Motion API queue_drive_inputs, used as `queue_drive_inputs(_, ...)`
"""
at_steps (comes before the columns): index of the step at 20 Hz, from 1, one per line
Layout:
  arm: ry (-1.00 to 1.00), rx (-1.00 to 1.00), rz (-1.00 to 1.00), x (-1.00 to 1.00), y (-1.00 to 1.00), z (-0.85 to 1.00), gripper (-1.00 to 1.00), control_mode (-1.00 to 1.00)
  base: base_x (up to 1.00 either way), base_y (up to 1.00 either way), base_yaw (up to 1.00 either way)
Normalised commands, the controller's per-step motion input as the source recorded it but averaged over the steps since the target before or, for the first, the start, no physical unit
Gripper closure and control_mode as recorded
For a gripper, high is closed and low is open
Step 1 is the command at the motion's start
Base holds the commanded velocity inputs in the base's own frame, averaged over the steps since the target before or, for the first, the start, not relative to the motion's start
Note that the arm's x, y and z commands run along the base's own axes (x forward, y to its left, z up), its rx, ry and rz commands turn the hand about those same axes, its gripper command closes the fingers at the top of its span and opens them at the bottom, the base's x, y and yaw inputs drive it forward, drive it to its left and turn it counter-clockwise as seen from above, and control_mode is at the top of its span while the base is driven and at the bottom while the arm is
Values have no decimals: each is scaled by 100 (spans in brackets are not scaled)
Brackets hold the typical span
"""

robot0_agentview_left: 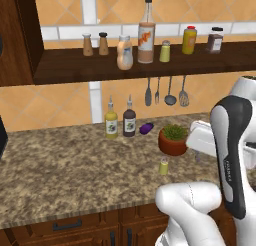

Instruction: Put the shaker and condiment bottle from the counter next to their counterparts in the cabinet.

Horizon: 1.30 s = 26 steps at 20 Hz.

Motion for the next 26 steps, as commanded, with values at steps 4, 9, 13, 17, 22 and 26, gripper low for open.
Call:
queue_drive_inputs(4, -21, -3, -1, -1, 1, -37, -100, -100, 0, 0, 0)
queue_drive_inputs(9, 0, 0, 0, 54, 1, 0, -100, -100, 0, 0, 0)
queue_drive_inputs(13, 0, 0, -2, 98, 0, 0, -100, -100, 0, 0, 0)
queue_drive_inputs(17, 2, 0, -1, 56, 2, -4, -100, -100, 0, 0, 0)
queue_drive_inputs(22, 1, 0, 0, 8, 0, -24, -100, -100, 0, 0, 0)
queue_drive_inputs(26, 1, -5, 0, 0, 0, -78, -100, -100, 0, 0, 0)
